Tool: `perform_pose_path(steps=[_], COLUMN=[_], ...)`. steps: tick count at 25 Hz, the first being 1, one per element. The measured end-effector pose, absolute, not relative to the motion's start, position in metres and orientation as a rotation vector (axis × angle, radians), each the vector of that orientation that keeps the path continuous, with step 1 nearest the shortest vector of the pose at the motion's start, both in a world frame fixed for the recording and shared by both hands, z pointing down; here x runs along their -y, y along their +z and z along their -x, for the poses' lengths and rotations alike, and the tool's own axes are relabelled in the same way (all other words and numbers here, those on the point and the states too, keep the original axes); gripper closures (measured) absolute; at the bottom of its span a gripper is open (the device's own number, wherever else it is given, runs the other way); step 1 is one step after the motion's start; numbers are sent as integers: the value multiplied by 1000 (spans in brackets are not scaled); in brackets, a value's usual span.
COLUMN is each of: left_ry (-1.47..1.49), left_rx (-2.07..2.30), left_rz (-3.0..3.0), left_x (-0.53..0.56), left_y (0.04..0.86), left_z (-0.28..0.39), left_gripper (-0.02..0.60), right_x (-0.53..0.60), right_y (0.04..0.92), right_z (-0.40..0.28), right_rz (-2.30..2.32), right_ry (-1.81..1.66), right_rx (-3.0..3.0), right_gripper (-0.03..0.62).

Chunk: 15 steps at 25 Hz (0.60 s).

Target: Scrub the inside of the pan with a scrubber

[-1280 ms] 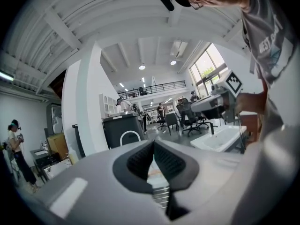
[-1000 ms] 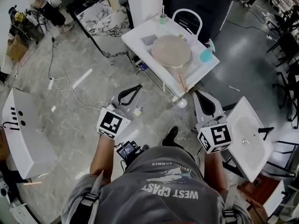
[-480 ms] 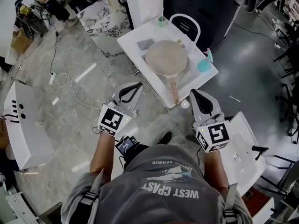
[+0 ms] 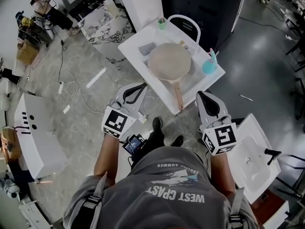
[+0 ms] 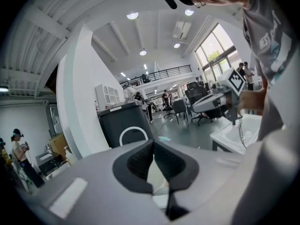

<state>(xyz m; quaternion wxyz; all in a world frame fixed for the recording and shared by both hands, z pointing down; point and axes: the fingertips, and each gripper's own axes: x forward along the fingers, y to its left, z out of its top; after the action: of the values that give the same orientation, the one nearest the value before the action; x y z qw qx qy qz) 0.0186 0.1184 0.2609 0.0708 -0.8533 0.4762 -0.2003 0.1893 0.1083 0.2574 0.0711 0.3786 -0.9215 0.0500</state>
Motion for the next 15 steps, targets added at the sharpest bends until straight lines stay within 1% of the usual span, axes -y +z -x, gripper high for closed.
perform_pose_path(steps=[7, 15], left_ry=[-567, -510], left_rx=[-1339, -1261], left_rz=[2622, 2687], left_x=[-65, 8], left_y=[267, 266], left_z=[-18, 15], left_gripper=[580, 580], right_x=[-76, -27], right_y=[257, 248], right_z=[-199, -163], right_rz=[-1272, -1343], right_ry=[151, 132], right_rx=[2693, 2615], right_gripper=[592, 592])
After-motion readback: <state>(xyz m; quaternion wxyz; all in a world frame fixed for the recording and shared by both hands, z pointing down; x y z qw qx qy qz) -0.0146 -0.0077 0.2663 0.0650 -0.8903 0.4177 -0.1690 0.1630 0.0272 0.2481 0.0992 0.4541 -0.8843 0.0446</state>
